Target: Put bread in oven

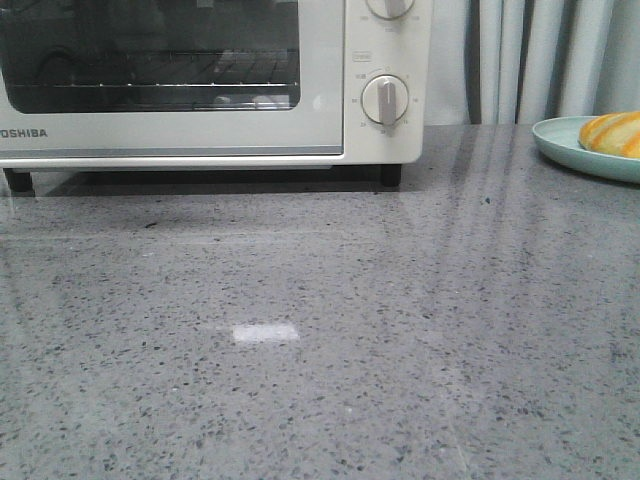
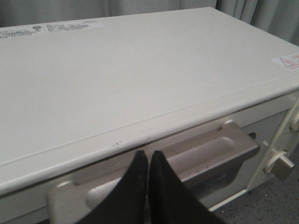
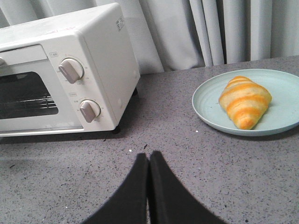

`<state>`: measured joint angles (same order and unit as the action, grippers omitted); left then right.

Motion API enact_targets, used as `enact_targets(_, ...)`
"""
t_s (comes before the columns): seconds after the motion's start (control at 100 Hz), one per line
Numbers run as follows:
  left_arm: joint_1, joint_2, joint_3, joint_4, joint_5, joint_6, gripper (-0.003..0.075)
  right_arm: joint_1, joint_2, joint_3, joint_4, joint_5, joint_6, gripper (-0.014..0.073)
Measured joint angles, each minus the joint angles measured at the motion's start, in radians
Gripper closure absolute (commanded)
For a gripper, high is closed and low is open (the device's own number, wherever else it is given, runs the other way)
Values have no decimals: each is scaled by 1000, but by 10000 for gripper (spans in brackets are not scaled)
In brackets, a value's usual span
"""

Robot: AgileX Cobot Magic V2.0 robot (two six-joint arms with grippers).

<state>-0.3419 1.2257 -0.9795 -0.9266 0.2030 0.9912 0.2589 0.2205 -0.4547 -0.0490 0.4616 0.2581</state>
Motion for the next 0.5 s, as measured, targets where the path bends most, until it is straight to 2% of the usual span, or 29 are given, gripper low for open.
enact_targets(0.5,0,25,7,-10,11,0,742,0,0,0,-11,1,-2,662)
